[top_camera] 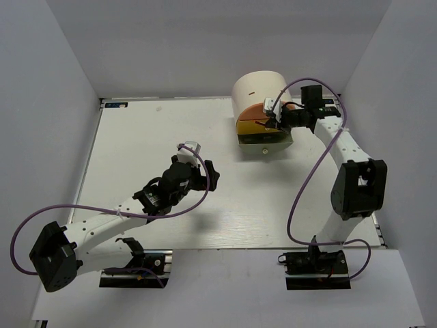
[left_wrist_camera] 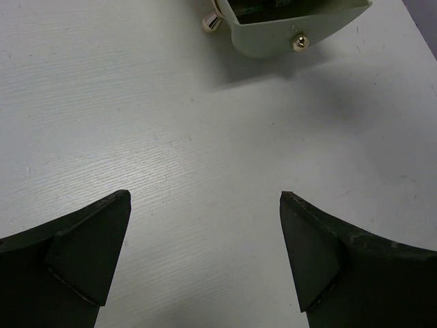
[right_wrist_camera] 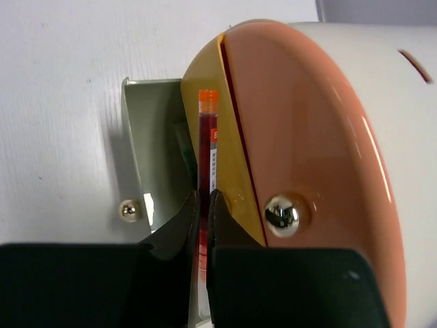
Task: Sort the stationery into containers
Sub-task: Place the pen in the drawer, then close the drawer at the center of the board.
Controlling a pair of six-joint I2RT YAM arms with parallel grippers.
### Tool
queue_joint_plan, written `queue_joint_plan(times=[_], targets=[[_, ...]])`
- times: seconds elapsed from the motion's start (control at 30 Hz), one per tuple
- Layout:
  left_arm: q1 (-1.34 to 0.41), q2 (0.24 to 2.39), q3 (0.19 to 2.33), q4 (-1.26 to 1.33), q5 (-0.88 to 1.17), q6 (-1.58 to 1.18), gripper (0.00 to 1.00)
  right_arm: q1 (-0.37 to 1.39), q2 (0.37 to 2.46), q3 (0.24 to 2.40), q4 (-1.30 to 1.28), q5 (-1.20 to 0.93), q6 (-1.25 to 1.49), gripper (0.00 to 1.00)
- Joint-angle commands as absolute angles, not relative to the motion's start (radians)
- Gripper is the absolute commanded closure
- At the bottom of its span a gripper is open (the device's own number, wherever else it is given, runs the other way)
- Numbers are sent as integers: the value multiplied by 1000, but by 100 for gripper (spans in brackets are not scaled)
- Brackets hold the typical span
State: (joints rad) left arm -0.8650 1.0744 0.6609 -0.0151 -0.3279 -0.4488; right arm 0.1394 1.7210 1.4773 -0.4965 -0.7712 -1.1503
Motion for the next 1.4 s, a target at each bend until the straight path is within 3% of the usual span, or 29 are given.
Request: queue_joint_plan(times=[0.0, 0.1, 0.6, 0.87, 0.97, 1.03, 1.1, 1.17, 1.2, 1.37], targets=[[-861, 1051, 655, -3, -328, -442, 0, 156, 1772, 1580, -627, -759, -1383, 100], [-861, 1051, 655, -3, -328, -442, 0, 169, 1790, 1580, -661, -750, -1471, 100], [-861, 1078, 655, -3, -328, -442, 0, 196, 1802, 1491, -617, -735, -1411, 100], [-861, 1078, 655, -3, -328, -442, 0, 201, 1793, 1460, -565, -726, -1344, 63], [-861, 1078, 655, -3, -328, -442, 0, 199, 1770, 1453, -545, -730, -1316, 62], [-861, 1078, 655, -3, -328, -442, 0, 196, 1758, 1448, -537, -749, -1283, 64], [-861, 1078, 655, -3, -328, -442, 0, 195, 1737, 1447, -537, -770, -1267, 74], [-861, 1078, 655, -3, -328, -442, 0, 193, 1705, 1430, -538, -796, -1241, 88], [-861, 1078, 655, -3, -328, -442, 0, 195, 1698, 1425, -540, -801, -1238, 99], [-861, 1078, 655, -3, -328, -442, 0, 201, 1681, 1407, -721, -857, -1392, 100]])
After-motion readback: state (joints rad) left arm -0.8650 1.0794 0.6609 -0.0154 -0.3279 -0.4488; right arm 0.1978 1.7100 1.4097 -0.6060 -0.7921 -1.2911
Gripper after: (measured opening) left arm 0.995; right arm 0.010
